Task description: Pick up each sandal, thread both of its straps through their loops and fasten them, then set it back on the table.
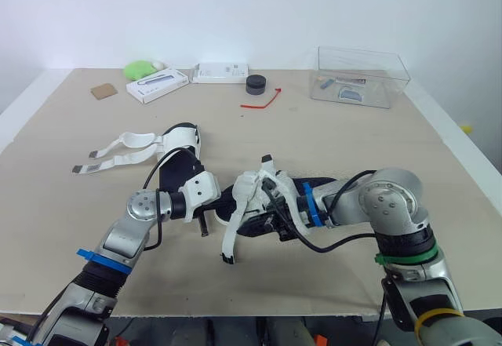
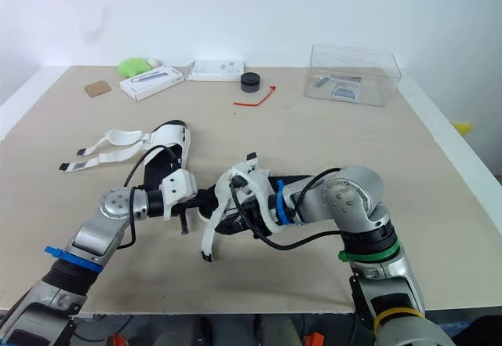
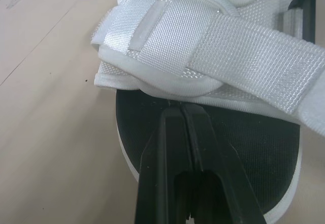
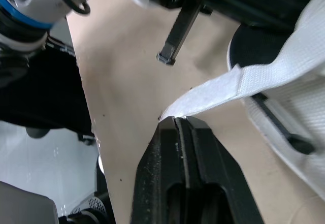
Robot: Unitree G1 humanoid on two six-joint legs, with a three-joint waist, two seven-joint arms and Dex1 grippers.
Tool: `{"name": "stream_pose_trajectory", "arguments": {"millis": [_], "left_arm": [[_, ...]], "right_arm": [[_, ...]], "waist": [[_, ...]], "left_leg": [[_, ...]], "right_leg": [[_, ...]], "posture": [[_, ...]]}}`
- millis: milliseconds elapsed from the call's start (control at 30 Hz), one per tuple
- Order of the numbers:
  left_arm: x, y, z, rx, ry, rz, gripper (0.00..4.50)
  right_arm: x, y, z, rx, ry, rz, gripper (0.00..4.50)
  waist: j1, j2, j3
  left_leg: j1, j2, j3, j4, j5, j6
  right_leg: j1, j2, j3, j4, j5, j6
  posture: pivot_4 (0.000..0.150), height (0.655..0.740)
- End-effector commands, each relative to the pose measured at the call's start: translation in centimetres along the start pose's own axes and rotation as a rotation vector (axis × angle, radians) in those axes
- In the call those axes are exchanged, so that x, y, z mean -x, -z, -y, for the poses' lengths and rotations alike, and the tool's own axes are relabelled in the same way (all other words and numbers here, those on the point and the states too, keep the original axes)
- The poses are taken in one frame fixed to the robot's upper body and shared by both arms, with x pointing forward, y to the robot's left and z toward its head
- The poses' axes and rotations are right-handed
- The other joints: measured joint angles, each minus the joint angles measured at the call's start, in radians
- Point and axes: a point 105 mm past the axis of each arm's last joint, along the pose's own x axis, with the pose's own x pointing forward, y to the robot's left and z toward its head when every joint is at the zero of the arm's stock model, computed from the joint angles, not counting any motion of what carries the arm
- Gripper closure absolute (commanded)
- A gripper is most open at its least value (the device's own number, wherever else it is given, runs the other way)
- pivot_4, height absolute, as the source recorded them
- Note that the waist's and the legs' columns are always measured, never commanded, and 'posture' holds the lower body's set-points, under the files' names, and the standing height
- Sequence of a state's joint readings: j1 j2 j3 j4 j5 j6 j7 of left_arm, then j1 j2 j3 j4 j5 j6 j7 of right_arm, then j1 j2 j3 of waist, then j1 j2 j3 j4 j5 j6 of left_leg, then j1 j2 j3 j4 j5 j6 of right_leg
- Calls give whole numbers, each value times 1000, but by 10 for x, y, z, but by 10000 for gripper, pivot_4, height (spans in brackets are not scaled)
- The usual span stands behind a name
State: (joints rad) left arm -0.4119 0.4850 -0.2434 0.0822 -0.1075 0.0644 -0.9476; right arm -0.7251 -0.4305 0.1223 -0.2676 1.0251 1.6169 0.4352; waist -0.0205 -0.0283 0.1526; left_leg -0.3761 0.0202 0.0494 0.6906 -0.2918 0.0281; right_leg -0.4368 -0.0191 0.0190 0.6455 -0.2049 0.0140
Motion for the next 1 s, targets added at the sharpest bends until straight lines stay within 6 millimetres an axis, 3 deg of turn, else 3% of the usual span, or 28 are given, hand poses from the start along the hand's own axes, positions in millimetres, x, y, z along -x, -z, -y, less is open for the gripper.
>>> {"name": "stream_pose_trajectory", "arguments": {"millis": [33, 267, 300, 367, 533, 767, 867, 1000], "left_arm": [[-2, 19, 5, 22, 13, -79, 45000], [-2, 19, 6, 24, 11, -76, 45000], [-2, 19, 7, 24, 11, -76, 45000], [-2, 20, 9, 24, 13, -75, 45000], [-2, 20, 10, 27, 18, -73, 45000], [-2, 16, 2, 16, -6, -68, 45000], [-3, 16, 0, 12, -6, -68, 45000], [-4, 15, 1, 9, 0, -67, 45000]], "right_arm": [[12, -17, -3, 18, -22, 54, 44255], [13, -7, -4, 50, 5, 7, 44255], [15, -6, -6, 55, -3, 3, 39937], [18, -3, -10, 71, -24, -5, 37404], [19, 26, -5, 99, 5, -87, 37404], [15, 16, 20, 143, 97, -12, 37404], [14, 9, 11, 108, 24, 25, 37404], [12, 7, 1, 73, -36, 33, 25253]], "waist": [[0, 0, 0], [0, 0, 0], [0, 0, 0], [0, 0, 0], [0, -1, 0], [0, 0, 0], [0, -1, 0], [0, -1, 0]], "left_leg": [[0, 0, 0, 0, 0, 0], [0, 0, 0, -1, 0, 0], [0, 0, 0, -1, 0, 0], [-1, 0, 0, -1, 0, 0], [-1, -1, -2, -2, 0, 0], [-1, -1, -1, -2, 0, 0], [-1, -1, 0, -2, 0, 0], [-2, -1, -1, -3, 0, 0]], "right_leg": [[0, 0, 0, 0, 0, 0], [0, 0, 0, -1, -1, 1], [0, 0, 0, -1, -1, 1], [0, 0, 0, -1, -1, 1], [1, -1, 0, -3, -2, 2], [0, 0, -1, -4, -1, 3], [0, 0, 0, -4, -1, 4], [0, 0, 0, -4, -1, 3]], "posture": [[1500, 7400], [1500, 7400], [1500, 7400], [1500, 7400], [1500, 7400], [1500, 7400], [1500, 7400], [1500, 7400]]}}
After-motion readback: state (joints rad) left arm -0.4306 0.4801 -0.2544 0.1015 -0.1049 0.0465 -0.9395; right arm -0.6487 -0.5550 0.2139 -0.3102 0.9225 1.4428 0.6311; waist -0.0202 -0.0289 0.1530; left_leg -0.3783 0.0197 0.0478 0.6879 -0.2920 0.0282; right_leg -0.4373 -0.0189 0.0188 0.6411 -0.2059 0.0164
